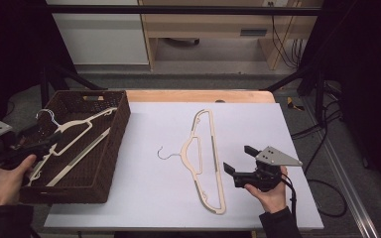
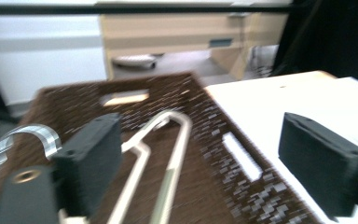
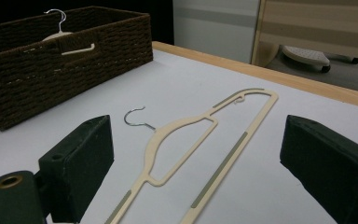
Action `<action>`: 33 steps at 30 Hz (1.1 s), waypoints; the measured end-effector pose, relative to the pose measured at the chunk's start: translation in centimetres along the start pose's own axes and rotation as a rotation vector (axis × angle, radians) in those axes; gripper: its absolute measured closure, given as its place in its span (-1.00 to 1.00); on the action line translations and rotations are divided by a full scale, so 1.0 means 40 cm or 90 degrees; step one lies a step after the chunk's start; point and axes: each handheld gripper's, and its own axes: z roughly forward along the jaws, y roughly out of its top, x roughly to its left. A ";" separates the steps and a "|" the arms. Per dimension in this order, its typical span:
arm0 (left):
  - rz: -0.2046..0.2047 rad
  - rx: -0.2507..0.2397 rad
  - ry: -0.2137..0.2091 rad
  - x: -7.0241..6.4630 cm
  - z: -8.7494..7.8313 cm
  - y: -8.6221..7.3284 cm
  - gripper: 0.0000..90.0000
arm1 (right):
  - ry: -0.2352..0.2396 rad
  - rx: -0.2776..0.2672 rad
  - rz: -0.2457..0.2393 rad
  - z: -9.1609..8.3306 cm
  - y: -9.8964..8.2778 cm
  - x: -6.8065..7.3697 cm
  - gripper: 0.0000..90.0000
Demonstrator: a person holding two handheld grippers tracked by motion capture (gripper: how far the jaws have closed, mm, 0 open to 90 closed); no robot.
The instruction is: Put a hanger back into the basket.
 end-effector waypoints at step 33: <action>0.085 0.075 -0.256 -0.435 0.215 -0.172 -0.80 | 0.006 0.174 0.009 0.143 -0.069 0.091 -0.34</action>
